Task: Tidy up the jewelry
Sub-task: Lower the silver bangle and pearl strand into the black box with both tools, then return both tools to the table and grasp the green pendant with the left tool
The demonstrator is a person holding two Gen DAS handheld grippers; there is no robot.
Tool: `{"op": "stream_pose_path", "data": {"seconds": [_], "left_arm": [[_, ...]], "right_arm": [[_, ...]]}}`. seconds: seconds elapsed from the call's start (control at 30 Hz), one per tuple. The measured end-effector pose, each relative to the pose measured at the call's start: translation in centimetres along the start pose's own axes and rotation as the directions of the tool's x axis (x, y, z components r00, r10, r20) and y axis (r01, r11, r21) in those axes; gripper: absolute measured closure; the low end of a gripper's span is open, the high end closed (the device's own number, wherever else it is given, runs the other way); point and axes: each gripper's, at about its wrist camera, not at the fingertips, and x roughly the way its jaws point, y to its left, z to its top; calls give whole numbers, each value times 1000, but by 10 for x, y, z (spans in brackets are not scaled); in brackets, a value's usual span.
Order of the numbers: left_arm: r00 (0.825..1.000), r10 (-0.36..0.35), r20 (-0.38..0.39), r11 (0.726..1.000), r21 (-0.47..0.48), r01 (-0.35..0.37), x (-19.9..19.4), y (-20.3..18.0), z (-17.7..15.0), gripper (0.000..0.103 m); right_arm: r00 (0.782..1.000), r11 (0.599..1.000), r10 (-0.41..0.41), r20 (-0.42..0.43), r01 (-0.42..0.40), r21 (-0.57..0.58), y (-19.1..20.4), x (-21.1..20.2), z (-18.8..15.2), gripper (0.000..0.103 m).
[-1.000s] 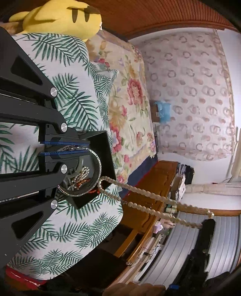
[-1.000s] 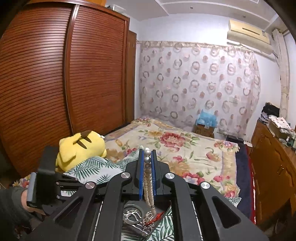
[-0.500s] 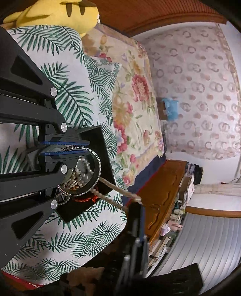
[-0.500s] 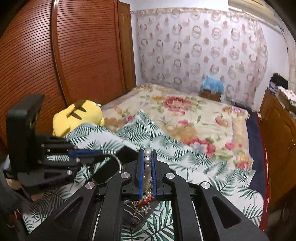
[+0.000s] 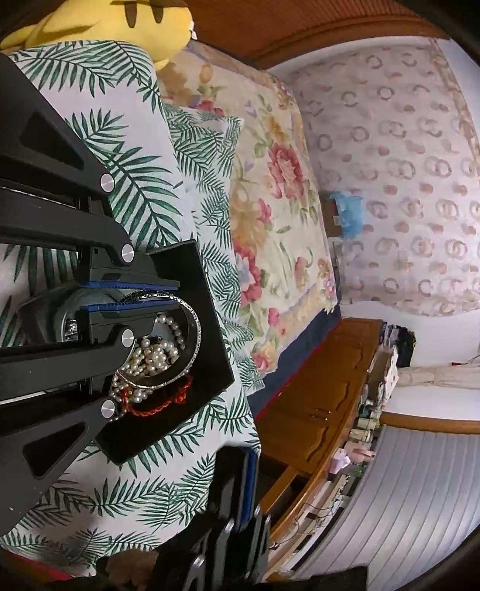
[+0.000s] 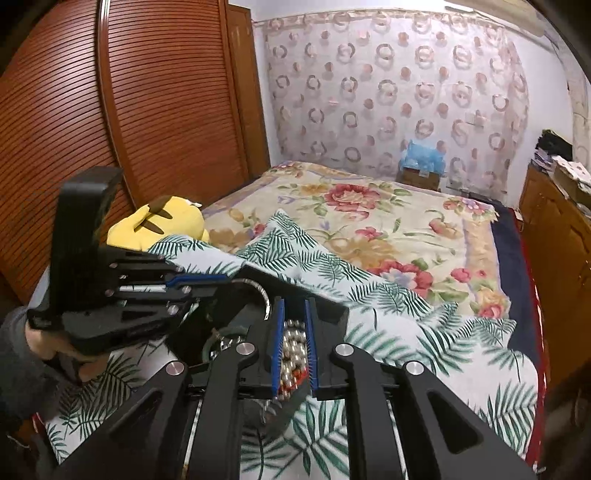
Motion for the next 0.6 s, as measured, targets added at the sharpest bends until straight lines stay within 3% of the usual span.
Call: {"op": "stream_pose_path", "data": {"seconds": [0.07, 0.13, 0.3, 0.43, 0.6], "left_arm": [[1000, -25, 11, 1000, -1, 25, -1, -2, -1, 97], [999, -44, 27, 999, 2, 44, -5, -4, -2, 87], [999, -40, 31, 999, 2, 40, -17, -11, -8, 85], [998, -49, 48, 999, 12, 49, -37, -18, -20, 74], [996, -75, 43, 997, 25, 74, -58, -27, -44, 74]], "right_arm": [[1000, 1000, -11, 0, 11, -1, 0, -9, -9, 90], [1000, 1000, -21, 1, 21, 7, -1, -20, -21, 90], [1000, 998, -17, 13, 16, 54, 0, -45, -45, 90], [1000, 998, -1, -14, 2, 66, 10, -59, -70, 90], [997, 997, 18, -73, -13, 71, 25, -61, -98, 90]]}}
